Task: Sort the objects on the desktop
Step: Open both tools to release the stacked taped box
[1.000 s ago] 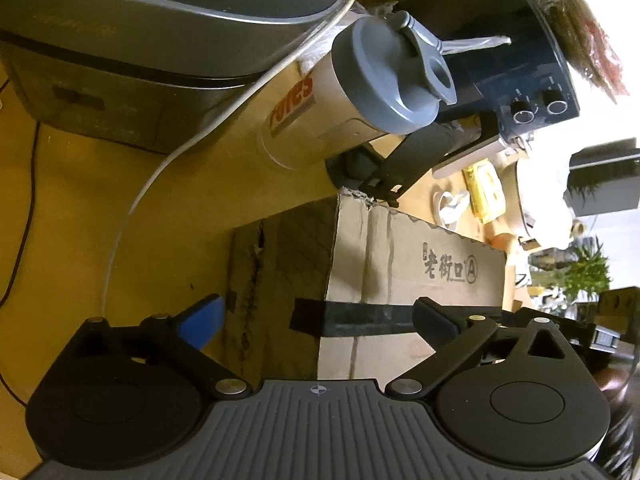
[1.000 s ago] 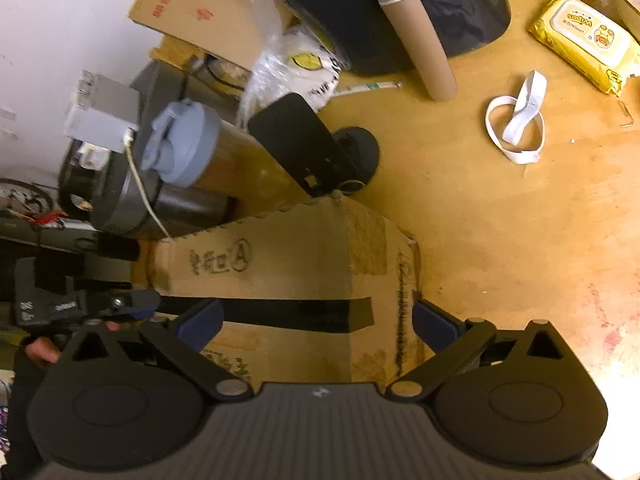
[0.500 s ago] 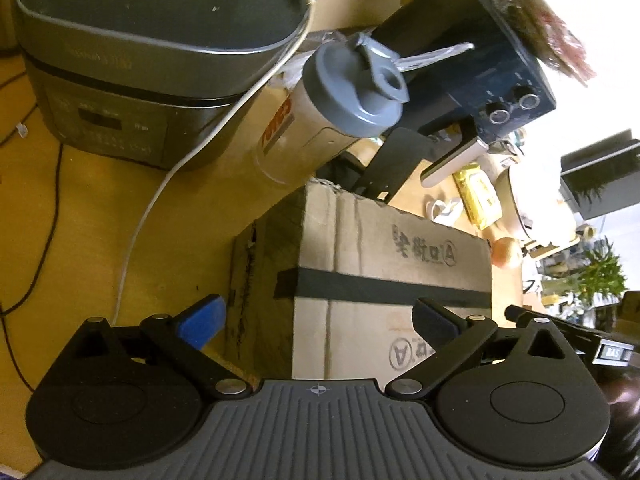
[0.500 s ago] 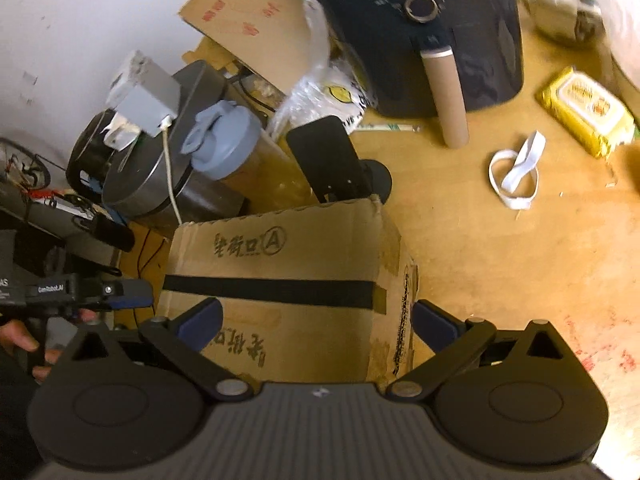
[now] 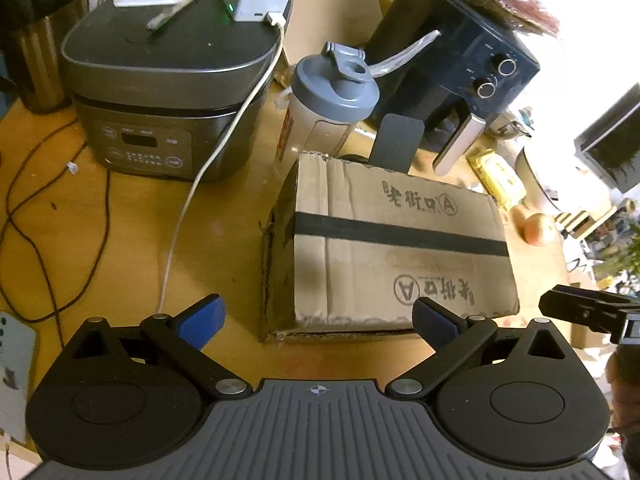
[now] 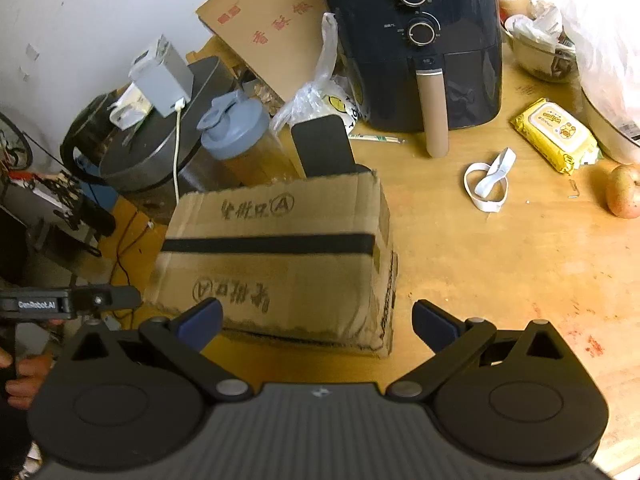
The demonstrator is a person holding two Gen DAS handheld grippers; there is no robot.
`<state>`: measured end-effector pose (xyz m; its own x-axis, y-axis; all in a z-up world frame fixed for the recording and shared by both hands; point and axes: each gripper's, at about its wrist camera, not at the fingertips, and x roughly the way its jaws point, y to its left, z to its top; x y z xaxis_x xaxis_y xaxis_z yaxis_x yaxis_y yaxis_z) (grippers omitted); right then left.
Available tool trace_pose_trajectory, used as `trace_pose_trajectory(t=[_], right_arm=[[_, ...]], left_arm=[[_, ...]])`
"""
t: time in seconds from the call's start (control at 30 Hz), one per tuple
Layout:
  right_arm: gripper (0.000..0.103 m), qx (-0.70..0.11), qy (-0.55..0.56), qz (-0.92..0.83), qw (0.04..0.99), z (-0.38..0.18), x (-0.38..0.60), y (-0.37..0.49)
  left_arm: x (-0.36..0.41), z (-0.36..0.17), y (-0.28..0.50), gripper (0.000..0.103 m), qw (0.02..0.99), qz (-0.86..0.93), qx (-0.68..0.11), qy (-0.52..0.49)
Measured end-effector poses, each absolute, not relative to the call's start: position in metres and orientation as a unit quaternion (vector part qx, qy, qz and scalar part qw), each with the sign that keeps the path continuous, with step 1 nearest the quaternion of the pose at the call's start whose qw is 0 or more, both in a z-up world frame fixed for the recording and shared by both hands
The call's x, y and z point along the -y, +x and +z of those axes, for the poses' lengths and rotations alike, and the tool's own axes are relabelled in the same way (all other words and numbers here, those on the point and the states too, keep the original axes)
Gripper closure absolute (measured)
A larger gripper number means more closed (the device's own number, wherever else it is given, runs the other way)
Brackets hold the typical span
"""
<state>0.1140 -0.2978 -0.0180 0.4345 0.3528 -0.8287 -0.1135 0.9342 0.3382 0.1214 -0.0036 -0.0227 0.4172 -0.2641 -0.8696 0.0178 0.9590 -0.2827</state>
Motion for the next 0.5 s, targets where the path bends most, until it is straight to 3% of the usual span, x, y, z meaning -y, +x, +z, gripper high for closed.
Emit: trace_pose_trajectory(t=[0.5], right_arm=[[0.0, -0.506, 0.041, 0.119, 0.853, -0.027, 0.262, 0.058]], left_arm=[[0.029, -0.014, 0.066, 0.0, 0.853, -0.066, -0.515, -0.05]])
